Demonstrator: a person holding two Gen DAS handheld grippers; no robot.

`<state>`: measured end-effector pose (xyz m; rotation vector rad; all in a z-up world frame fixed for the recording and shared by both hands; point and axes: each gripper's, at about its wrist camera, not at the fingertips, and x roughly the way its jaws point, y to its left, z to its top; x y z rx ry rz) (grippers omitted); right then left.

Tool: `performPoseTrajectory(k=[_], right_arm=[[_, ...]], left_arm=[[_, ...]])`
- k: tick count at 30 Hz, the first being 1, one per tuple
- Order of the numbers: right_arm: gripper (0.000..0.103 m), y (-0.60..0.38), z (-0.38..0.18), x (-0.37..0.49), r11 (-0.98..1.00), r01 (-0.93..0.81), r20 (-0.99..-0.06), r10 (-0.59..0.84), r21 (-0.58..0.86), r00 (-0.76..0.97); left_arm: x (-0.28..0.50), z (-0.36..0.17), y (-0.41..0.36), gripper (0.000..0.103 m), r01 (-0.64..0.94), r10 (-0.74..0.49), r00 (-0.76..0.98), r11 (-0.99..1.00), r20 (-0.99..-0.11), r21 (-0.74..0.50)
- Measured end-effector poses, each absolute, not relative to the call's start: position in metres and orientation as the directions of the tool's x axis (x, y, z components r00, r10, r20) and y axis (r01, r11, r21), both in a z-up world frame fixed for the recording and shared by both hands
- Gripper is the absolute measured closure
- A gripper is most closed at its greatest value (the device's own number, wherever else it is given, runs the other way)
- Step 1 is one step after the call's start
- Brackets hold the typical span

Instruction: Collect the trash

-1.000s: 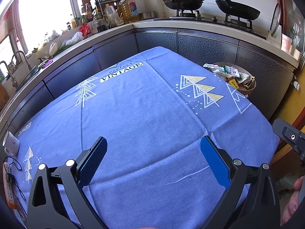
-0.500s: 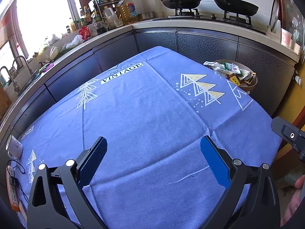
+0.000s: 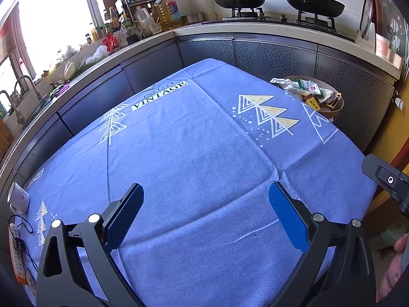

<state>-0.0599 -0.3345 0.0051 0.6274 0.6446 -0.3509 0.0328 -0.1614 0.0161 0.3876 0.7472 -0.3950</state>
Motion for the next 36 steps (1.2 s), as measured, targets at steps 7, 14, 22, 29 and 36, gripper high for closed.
performPoseTrajectory(k=[7, 14, 22, 29, 36], right_arm=[[0.010, -0.3362, 0.0035, -0.0590, 0.759, 0.486, -0.652, -0.109, 0.432, 0.750], [0.010, -0.3365, 0.0006, -0.0592, 0.755, 0.489, -0.655, -0.105, 0.437, 0.748], [0.010, -0.3366, -0.0011, -0.0593, 0.753, 0.490, -0.656, -0.104, 0.439, 0.748], [0.010, -0.3370, -0.0007, -0.0593, 0.753, 0.490, -0.655, -0.105, 0.439, 0.748], [0.010, -0.3366, -0.0019, -0.0590, 0.754, 0.489, -0.654, -0.106, 0.438, 0.749]], left_arm=[[0.0344, 0.0142, -0.1632, 0.006, 0.475, -0.198, 0.663, 0.856, -0.721, 0.202], [0.0339, 0.0124, -0.1654, 0.006, 0.483, -0.199, 0.658, 0.851, -0.726, 0.204], [0.0334, 0.0107, -0.1671, 0.006, 0.492, -0.201, 0.653, 0.846, -0.730, 0.207], [0.0319, 0.0099, -0.1677, 0.006, 0.502, -0.208, 0.647, 0.840, -0.734, 0.204], [0.0310, 0.0106, -0.1677, 0.006, 0.504, -0.209, 0.647, 0.839, -0.733, 0.205]])
